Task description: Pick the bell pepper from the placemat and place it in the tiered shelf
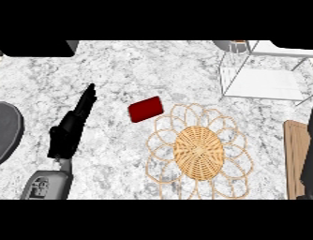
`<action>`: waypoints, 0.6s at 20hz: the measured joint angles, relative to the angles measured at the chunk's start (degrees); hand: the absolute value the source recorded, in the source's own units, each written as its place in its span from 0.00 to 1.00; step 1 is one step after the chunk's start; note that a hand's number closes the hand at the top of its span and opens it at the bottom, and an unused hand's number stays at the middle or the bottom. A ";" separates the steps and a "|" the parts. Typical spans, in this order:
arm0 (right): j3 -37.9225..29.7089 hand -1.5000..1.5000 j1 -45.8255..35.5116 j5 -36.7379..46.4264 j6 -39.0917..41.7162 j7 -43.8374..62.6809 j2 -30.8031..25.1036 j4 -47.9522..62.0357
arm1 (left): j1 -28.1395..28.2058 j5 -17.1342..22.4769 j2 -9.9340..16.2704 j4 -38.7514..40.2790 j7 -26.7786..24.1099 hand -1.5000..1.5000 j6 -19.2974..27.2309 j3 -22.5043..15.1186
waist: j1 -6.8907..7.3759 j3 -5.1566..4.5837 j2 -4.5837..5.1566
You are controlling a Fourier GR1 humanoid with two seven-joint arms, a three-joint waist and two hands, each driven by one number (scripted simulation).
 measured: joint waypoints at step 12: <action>-0.90 1.00 -1.51 3.47 -9.83 -10.26 -6.42 15.81 | -0.38 -0.19 -0.11 0.86 -0.07 0.50 -0.27 -0.15 | 0.20 0.00 0.12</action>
